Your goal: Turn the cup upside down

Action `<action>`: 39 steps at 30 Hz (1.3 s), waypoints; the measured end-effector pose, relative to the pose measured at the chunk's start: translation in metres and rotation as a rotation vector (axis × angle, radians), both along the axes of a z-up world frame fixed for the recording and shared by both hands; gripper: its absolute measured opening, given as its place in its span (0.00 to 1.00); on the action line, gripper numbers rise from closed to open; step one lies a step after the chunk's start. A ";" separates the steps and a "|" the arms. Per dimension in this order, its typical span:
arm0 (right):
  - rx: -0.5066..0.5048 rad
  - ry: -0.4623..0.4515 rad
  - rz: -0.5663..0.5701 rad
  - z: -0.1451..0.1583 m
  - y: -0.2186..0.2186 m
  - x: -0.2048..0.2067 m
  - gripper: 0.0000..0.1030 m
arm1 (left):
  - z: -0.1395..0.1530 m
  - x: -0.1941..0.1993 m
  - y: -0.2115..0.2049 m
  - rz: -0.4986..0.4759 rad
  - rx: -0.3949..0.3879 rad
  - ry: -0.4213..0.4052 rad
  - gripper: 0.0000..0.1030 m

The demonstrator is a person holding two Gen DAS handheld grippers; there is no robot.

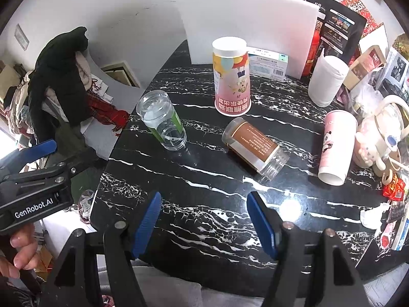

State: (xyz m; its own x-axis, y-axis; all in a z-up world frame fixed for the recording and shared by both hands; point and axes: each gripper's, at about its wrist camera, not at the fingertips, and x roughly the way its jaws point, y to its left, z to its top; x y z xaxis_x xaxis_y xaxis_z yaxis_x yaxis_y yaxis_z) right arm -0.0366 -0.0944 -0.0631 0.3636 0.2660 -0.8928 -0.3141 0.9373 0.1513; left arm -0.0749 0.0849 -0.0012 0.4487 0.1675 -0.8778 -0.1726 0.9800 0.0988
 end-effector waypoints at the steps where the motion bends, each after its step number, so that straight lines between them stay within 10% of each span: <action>1: 0.000 0.001 0.000 0.000 0.000 0.000 0.68 | 0.000 0.000 0.000 0.000 -0.002 0.000 0.87; 39: -0.011 0.023 -0.009 -0.007 -0.004 0.008 0.68 | -0.008 0.005 0.003 0.013 -0.023 0.014 0.87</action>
State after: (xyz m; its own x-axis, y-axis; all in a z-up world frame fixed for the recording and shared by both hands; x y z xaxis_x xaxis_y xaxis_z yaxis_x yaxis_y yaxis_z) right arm -0.0283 -0.0985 -0.0701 0.3451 0.2532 -0.9038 -0.3019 0.9417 0.1486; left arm -0.0694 0.0878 -0.0094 0.4344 0.1528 -0.8877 -0.1840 0.9798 0.0786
